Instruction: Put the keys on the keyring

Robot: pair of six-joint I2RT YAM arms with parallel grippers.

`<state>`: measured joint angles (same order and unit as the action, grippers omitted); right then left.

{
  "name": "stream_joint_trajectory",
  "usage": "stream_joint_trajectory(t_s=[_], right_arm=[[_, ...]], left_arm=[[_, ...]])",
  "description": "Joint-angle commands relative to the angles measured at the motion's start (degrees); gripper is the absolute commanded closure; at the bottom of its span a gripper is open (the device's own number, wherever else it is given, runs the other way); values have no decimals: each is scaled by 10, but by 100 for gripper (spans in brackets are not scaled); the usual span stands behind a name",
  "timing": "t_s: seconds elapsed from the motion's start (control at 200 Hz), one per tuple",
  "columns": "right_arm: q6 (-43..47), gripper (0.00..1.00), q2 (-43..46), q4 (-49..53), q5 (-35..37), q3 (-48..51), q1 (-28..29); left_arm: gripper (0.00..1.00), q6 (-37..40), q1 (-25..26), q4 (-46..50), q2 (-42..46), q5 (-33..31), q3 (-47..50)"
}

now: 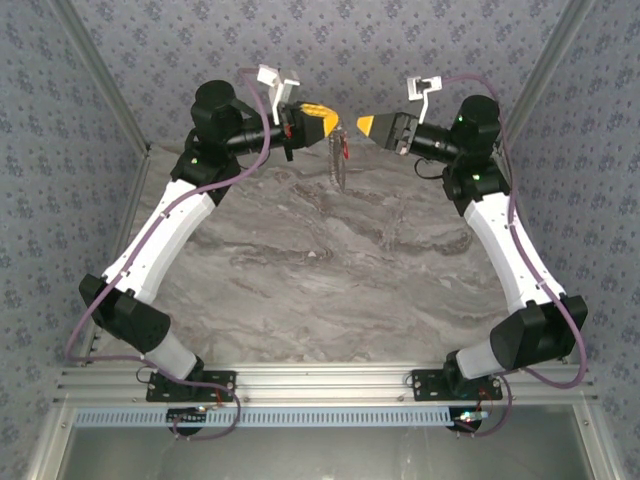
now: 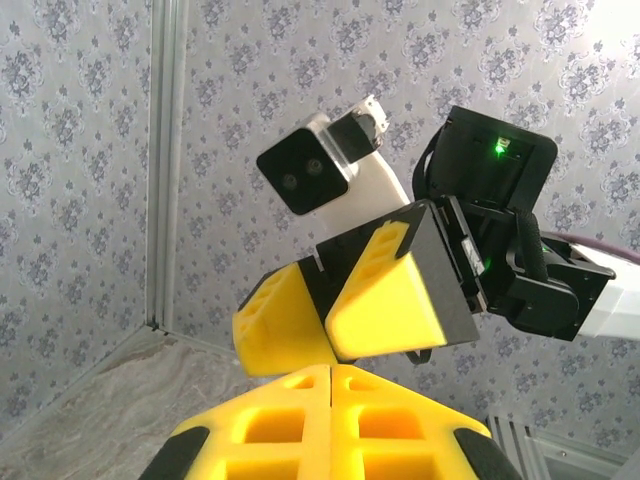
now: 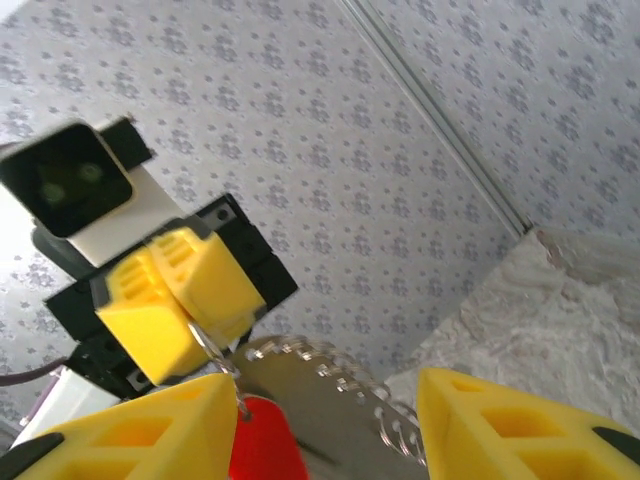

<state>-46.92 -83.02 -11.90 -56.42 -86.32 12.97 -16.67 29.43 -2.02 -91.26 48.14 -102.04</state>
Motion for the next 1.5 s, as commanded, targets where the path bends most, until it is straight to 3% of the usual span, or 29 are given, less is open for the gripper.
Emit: stream_joint_trajectory(t_s=[0.0, 0.475, 1.014, 1.169, 1.429, 1.494], right_arm=[[-76, 45, -14, -120, -5, -19, 6], [-126, 45, -44, -198, -4, -20, 36], [-136, 59, -49, -210, -16, -15, 52], [-138, 68, -52, -210, -20, -17, 56], [-132, 100, -53, -199, -25, -17, 57], [-123, 100, -52, -185, -27, -19, 55]], left_arm=[[100, -17, 4, -48, 10, -4, -5], [100, -34, 4, -70, 3, -9, -7], [100, -34, 0, -73, 2, -17, -5], [100, -35, 0, -74, 2, -17, -5], [100, -35, -4, -76, 3, -21, -6], [100, -37, -6, -73, 3, -27, -6]])
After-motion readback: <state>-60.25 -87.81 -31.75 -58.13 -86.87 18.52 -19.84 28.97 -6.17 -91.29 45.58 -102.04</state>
